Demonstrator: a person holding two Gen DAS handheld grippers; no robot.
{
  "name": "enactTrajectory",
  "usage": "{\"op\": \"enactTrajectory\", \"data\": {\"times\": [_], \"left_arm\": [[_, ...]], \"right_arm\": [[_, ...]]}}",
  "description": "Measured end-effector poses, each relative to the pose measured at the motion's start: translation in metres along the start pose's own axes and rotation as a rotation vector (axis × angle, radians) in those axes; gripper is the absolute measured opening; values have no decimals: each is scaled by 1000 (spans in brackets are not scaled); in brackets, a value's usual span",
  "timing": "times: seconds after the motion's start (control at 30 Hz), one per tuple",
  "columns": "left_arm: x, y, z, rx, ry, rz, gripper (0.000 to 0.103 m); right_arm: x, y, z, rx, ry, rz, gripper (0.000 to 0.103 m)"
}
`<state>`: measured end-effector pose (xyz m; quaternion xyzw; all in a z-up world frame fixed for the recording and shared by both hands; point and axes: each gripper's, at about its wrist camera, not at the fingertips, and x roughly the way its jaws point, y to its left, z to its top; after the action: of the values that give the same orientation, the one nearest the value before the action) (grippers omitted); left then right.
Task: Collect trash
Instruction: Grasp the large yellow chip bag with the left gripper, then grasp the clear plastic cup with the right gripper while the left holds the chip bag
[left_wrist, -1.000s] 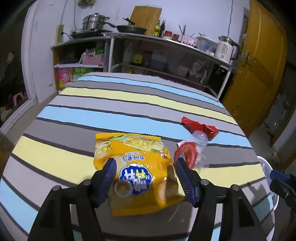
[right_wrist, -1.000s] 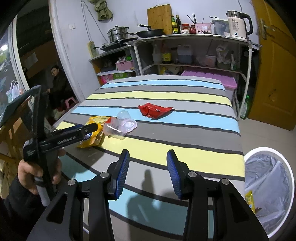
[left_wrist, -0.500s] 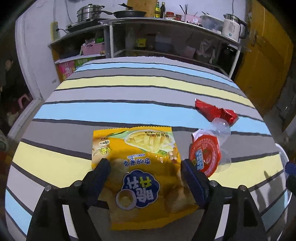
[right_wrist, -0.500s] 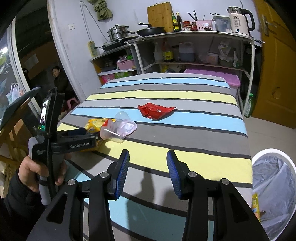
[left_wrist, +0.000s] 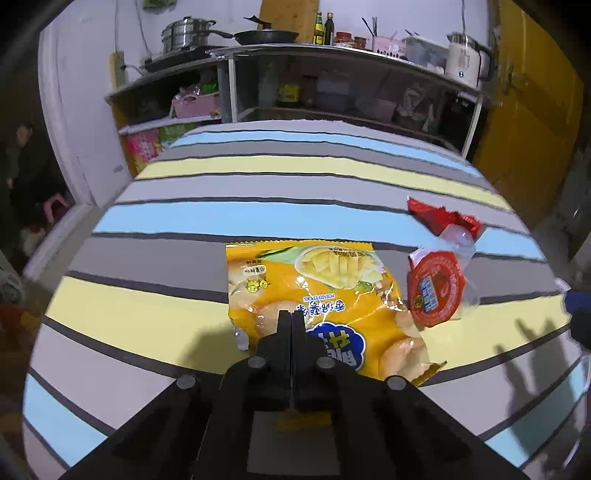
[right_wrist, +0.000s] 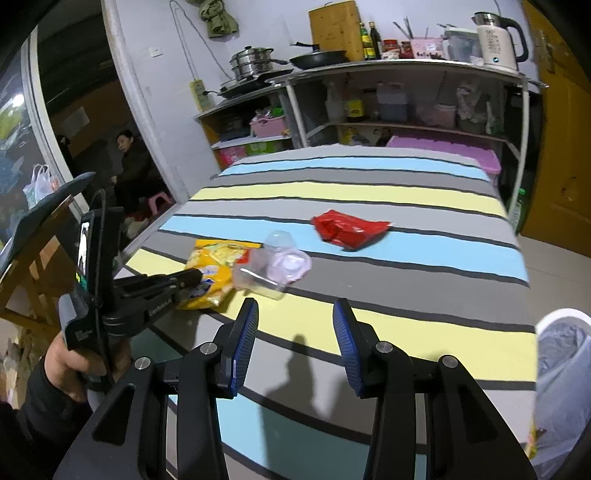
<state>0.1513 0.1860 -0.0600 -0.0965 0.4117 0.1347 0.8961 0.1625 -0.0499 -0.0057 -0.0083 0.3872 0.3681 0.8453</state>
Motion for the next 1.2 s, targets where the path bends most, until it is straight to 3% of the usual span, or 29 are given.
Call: {"op": "enactTrajectory", "data": {"times": [0.07,0.2,0.6,0.9,0.93,1.0,1.07,1.17,1.2], "left_arm": [[-2,7,-1,-22,-4,-13,0],[-11,21,-3,-49,-34,-42,0],[-33,54,-5,-96,-111,-104,21],[-27,58,-6,-107,-99,-119,25],[-27,57,-6,-105,-99,-119,25],[-26,56,-6,-104,-97,-121,27],[-25,54,-6,-100,-93,-125,27],[-23,50,-6,-97,-85,-135,28],[-23,49,-6,-98,-83,-140,32]], "right_arm": [[10,3,5,13,11,14,43],[35,11,15,44,38,41,56],[91,21,27,136,114,-5,57],[102,32,27,91,155,-24,56],[103,33,27,78,156,-19,55],[102,33,26,58,156,-20,36],[101,33,24,43,160,-25,30],[98,32,20,37,156,-19,29],[95,30,19,35,153,-17,29]]}}
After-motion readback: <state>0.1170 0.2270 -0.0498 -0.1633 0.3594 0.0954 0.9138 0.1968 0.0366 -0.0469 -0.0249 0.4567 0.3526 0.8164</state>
